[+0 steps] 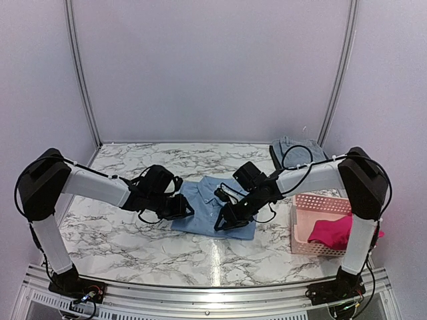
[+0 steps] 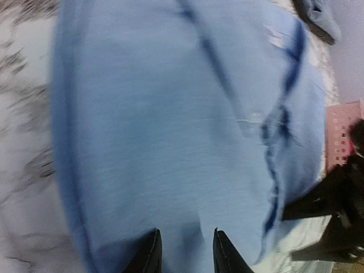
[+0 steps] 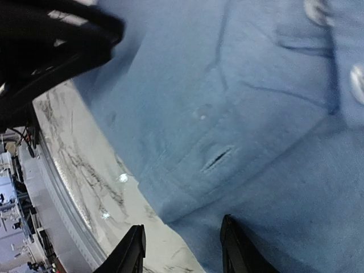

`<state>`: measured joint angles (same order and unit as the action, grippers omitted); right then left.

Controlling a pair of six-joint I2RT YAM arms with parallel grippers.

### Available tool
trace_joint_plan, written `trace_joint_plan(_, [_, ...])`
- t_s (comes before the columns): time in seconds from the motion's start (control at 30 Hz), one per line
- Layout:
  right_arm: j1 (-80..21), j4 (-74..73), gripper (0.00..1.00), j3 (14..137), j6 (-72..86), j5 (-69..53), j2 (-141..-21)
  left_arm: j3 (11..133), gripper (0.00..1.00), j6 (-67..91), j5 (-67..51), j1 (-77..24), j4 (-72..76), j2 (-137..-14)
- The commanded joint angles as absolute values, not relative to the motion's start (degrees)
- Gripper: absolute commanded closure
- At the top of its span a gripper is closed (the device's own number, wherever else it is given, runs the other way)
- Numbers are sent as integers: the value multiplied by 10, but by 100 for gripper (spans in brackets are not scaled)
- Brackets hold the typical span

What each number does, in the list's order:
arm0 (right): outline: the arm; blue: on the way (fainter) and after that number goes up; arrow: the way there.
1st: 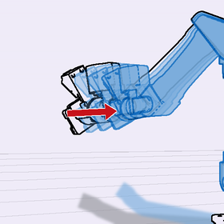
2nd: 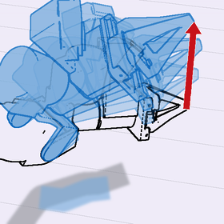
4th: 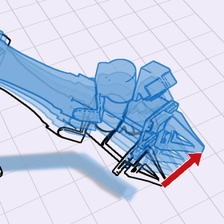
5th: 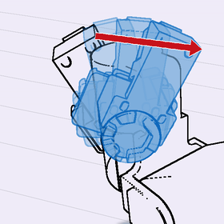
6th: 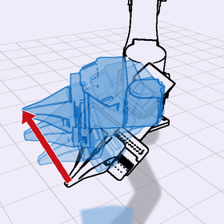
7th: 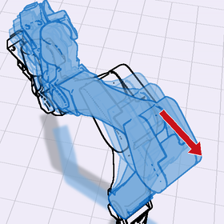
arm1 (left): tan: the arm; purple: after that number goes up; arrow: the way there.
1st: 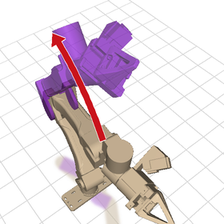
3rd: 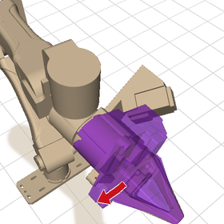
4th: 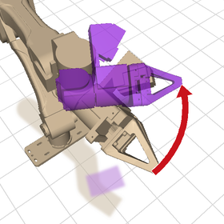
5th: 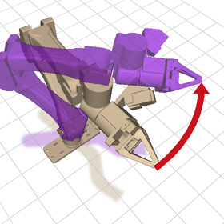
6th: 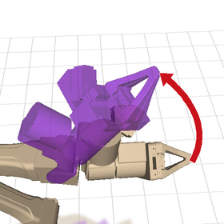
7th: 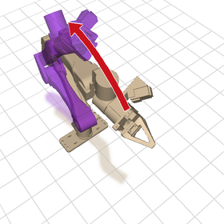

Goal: Fold and stack the mixed laundry pile
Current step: Adjust the square-folded shirt at the center of the board.

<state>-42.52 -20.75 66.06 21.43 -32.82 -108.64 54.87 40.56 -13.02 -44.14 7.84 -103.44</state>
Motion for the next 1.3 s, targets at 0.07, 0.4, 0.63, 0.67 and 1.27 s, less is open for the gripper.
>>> trace_joint_plan(0.07, [-415, -198, 56, 653, 228, -356, -1022, 460, 69, 413, -125, -382, 52, -988])
trace_joint_plan(0.4, [-268, -247, 56, 621, 227, -287, -939, 516, 50, 325, -129, -362, -18, -926])
trace_joint_plan(0.63, [-242, -277, 46, 663, 221, -268, -1009, 635, 45, 286, -123, -345, -46, -1041])
trace_joint_plan(0.67, [-242, -278, 46, 666, 219, -268, -1017, 651, 44, 282, -127, -342, -47, -1060])
trace_joint_plan(1.27, [-241, -309, 96, 762, 167, -250, -1092, 724, 95, 261, -123, -338, -47, -1123])
